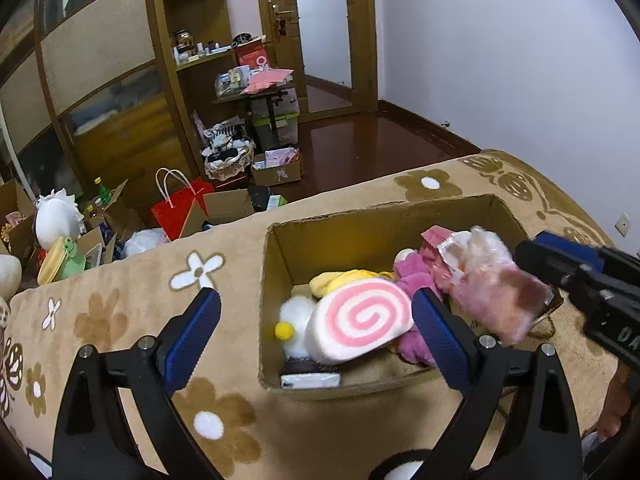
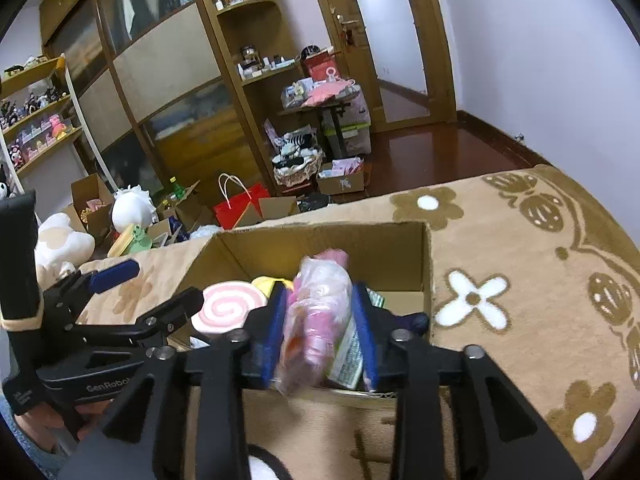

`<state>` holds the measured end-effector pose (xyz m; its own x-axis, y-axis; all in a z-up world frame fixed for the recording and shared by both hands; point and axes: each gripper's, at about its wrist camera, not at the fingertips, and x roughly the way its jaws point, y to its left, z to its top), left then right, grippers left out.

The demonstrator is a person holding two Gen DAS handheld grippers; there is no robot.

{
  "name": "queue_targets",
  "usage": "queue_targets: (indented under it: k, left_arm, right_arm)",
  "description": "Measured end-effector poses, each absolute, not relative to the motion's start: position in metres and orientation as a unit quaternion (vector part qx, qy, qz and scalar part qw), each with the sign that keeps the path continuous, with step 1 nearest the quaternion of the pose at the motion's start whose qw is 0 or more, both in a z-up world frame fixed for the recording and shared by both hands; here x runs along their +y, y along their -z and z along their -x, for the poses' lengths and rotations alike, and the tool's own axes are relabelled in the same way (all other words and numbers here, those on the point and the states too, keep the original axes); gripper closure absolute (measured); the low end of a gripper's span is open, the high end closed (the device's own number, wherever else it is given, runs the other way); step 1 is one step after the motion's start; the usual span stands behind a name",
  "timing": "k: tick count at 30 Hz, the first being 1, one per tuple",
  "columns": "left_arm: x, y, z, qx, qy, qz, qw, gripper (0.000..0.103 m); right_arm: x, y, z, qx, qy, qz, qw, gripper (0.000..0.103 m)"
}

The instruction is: Organize soft objects

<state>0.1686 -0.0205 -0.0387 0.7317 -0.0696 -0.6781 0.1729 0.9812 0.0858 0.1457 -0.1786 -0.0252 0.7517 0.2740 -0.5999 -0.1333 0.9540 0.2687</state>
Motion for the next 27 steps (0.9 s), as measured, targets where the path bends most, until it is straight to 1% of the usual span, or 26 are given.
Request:
queue_targets:
  k: [2, 3, 5, 6, 7, 8, 9, 11, 12, 27]
  left_arm:
    - [-0.018, 0.036, -0.164, 0.361, 0.065, -0.071, 0.927, 0.007]
    - [-0.018, 0.034, -0.161, 0.36, 0.066, -0.071, 0.928, 0.007]
    - [-0.017, 0.028, -0.154, 0.356, 0.067, -0.069, 0.93, 0.007]
    - [-0.015, 0.024, -0.15, 0.353, 0.067, -0.065, 0.931, 0.005]
    - [-0.015, 0.021, -0.146, 0.35, 0.065, -0.063, 0.932, 0.002]
    - [-0.013, 0.016, -0.14, 0.344, 0.064, -0.059, 0.935, 0.002]
    - [-0.013, 0.013, -0.136, 0.34, 0.062, -0.059, 0.936, 0.002]
    - [-0.013, 0.005, -0.124, 0.328, 0.061, -0.066, 0.94, 0.001]
    - [-0.013, 0.001, -0.12, 0.324, 0.062, -0.069, 0.942, 0.001]
    - [-0.009, -0.05, -0.046, 0.255, 0.048, -0.099, 0.961, 0.001]
  right_arm:
    - [-0.182, 0.02, -0.142, 0.328, -0.105, -0.106, 0.933, 0.051]
    - [-0.183, 0.017, -0.14, 0.326, -0.102, -0.106, 0.934, 0.049]
    - [-0.185, 0.013, -0.134, 0.324, -0.095, -0.101, 0.936, 0.04]
    - [-0.185, 0.01, -0.132, 0.323, -0.093, -0.097, 0.937, 0.037]
    - [-0.186, 0.006, -0.128, 0.32, -0.09, -0.095, 0.938, 0.031]
    - [-0.187, 0.004, -0.124, 0.317, -0.086, -0.095, 0.94, 0.023]
    - [-0.188, 0.001, -0.121, 0.315, -0.083, -0.096, 0.94, 0.018]
    - [-0.191, -0.005, -0.111, 0.307, -0.077, -0.099, 0.944, 0.003]
    - [-0.191, -0.008, -0.108, 0.303, -0.075, -0.099, 0.945, 0.0]
    - [-0.204, -0.052, -0.032, 0.258, -0.065, -0.072, 0.961, 0.0]
